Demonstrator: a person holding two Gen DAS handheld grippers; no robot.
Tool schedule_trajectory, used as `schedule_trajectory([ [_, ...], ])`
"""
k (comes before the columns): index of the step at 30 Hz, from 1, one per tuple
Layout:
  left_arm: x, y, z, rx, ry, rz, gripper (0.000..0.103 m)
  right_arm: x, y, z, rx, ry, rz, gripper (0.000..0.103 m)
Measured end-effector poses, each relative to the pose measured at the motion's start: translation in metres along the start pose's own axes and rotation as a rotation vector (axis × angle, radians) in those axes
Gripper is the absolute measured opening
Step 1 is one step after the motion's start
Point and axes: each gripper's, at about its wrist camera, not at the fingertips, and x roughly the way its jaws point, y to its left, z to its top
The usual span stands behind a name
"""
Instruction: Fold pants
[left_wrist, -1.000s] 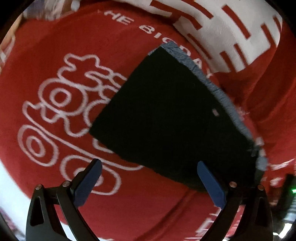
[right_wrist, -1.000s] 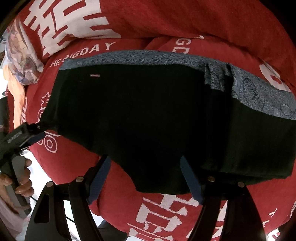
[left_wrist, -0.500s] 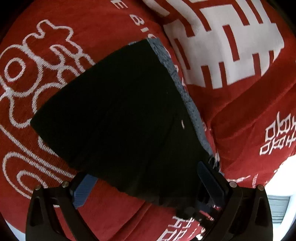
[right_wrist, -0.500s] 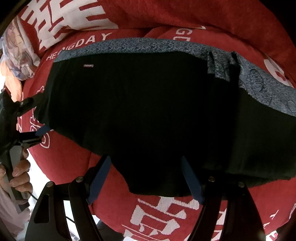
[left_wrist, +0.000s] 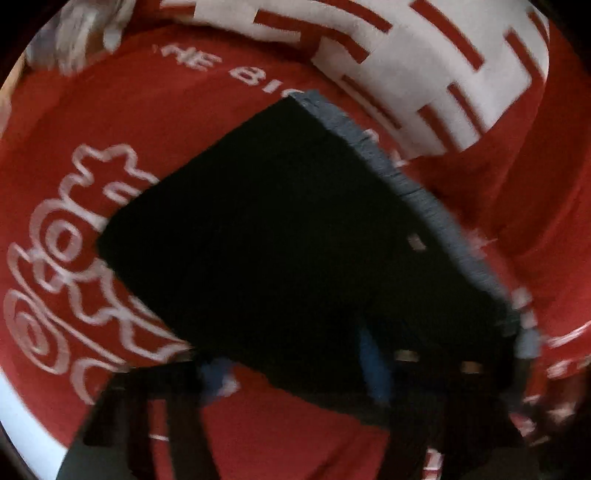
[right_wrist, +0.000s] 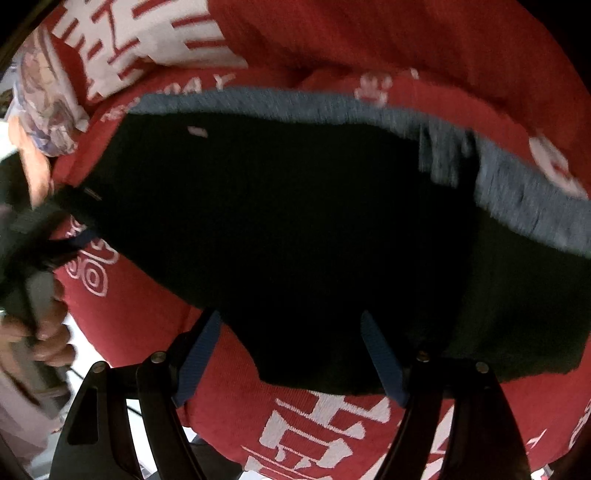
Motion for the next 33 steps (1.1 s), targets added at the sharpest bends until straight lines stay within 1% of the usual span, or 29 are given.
schedule_trajectory([
  [1,-0.004,-0.004,-0.002,0.038,-0.019,0.025,0.044,-0.007,0.002,0.008,-0.014,-0.013,0.002,0.081],
  [2,-0.008,-0.009,-0.003,0.085,-0.043,0.059,0.042,-0.014,0.003,0.017,-0.026,-0.026,0.009,0.081],
  [3,-0.011,-0.021,-0.007,0.162,-0.072,0.107,0.041,-0.024,0.007,0.033,-0.04,-0.046,0.025,0.081],
  [4,-0.014,-0.036,-0.015,0.271,-0.114,0.177,0.04,-0.03,0.01,0.045,-0.045,-0.056,0.041,0.081],
  [6,-0.014,-0.06,-0.032,0.453,-0.184,0.298,0.04,-0.039,0.02,0.073,-0.05,-0.064,0.103,0.081],
  [7,-0.013,-0.071,-0.042,0.543,-0.22,0.357,0.04,-0.042,0.03,0.089,-0.055,-0.062,0.147,0.081],
  [8,-0.013,-0.077,-0.051,0.604,-0.246,0.394,0.04,-0.042,0.043,0.105,-0.064,-0.048,0.191,0.081],
  [10,-0.014,-0.082,-0.059,0.669,-0.273,0.432,0.04,-0.036,0.066,0.127,-0.087,0.008,0.257,0.082],
  [11,-0.014,-0.085,-0.06,0.686,-0.278,0.443,0.04,-0.031,0.078,0.136,-0.099,0.045,0.283,0.082],
  [12,-0.014,-0.084,-0.062,0.697,-0.282,0.452,0.04,-0.021,0.098,0.146,-0.122,0.092,0.311,0.082],
  [14,-0.007,-0.088,-0.063,0.715,-0.28,0.467,0.04,-0.009,0.128,0.155,-0.176,0.142,0.324,0.082],
  [16,-0.004,-0.091,-0.062,0.718,-0.282,0.473,0.04,0.009,0.169,0.157,-0.277,0.195,0.312,0.082],
  [17,-0.003,-0.092,-0.062,0.716,-0.283,0.472,0.04,0.015,0.179,0.157,-0.305,0.219,0.304,0.082],
  [19,-0.001,-0.094,-0.06,0.71,-0.285,0.47,0.04,0.037,0.202,0.154,-0.364,0.282,0.251,0.082],
  [21,-0.005,-0.097,-0.062,0.708,-0.287,0.47,0.04,0.053,0.211,0.156,-0.38,0.336,0.224,0.082],
  [23,-0.003,-0.097,-0.062,0.704,-0.285,0.475,0.04,0.069,0.21,0.159,-0.361,0.396,0.228,0.082],
  [24,-0.004,-0.099,-0.064,0.708,-0.29,0.48,0.04,0.074,0.208,0.16,-0.347,0.418,0.23,0.079],
  [25,-0.004,-0.101,-0.065,0.713,-0.293,0.481,0.04,0.079,0.204,0.16,-0.339,0.444,0.229,0.069],
  [26,-0.004,-0.101,-0.065,0.71,-0.284,0.479,0.04,0.081,0.2,0.159,-0.331,0.456,0.231,0.037],
  [27,-0.006,-0.102,-0.066,0.706,-0.286,0.474,0.04,0.078,0.193,0.158,-0.32,0.443,0.229,0.026],
  [29,-0.015,-0.108,-0.068,0.717,-0.307,0.451,0.04,0.063,0.176,0.156,-0.287,0.387,0.272,0.021],
  [30,-0.018,-0.11,-0.069,0.719,-0.315,0.441,0.04,0.056,0.17,0.158,-0.273,0.37,0.292,0.02],
  [33,-0.04,-0.123,-0.071,0.707,-0.341,0.371,0.04,0.028,0.135,0.152,-0.187,0.299,0.41,0.02],
])
